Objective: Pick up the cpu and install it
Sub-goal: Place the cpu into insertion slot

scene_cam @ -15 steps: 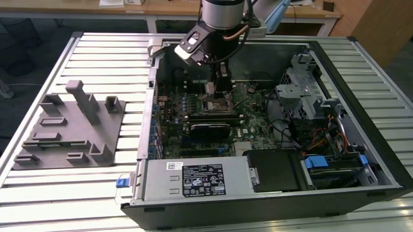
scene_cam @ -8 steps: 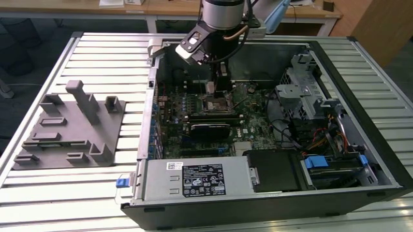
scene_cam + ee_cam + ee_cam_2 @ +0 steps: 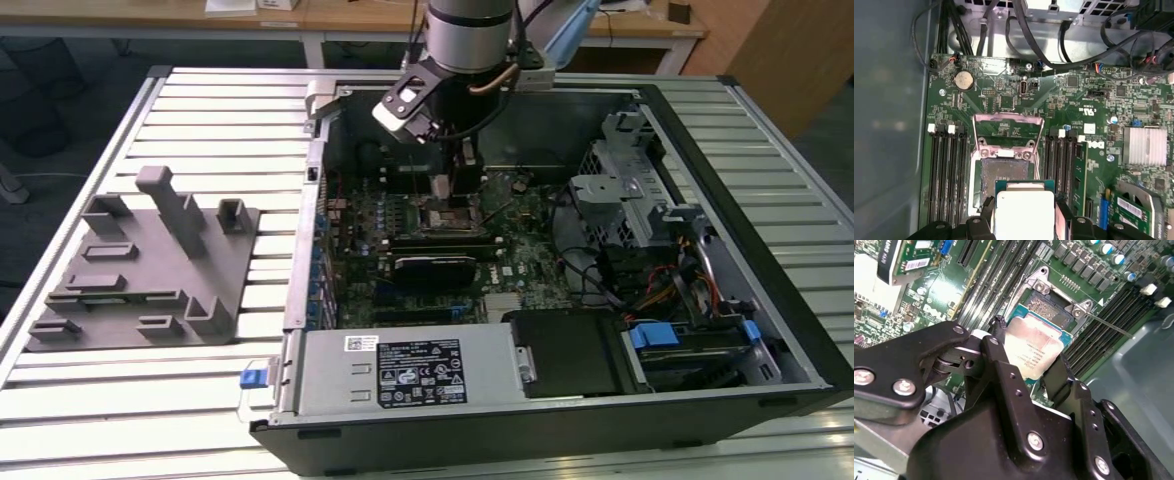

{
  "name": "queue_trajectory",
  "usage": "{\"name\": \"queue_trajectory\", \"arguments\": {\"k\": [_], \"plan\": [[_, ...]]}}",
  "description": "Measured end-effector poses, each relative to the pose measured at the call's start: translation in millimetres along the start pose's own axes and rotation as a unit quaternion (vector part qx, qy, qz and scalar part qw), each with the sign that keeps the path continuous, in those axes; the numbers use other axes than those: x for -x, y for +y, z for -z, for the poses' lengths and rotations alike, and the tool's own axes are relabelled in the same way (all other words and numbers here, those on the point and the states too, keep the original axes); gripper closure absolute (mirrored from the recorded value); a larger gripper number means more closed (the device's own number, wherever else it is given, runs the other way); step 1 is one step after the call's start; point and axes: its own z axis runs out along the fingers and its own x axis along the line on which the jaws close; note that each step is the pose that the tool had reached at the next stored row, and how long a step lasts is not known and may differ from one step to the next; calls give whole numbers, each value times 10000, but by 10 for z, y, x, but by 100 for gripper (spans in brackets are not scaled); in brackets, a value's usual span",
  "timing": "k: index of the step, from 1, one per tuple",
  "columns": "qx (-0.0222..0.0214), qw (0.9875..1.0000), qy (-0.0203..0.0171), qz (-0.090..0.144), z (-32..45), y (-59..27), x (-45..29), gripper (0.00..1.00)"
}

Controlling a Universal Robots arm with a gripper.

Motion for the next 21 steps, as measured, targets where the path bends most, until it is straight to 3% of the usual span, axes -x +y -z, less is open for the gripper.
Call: {"name": "queue_trajectory", "arguments": {"k": [17, 21], "plan": [[-1, 10000, -2, -31, -288, 28, -138, 45], [-2, 10000, -5, -31, -303, 28, -140, 45]]}}
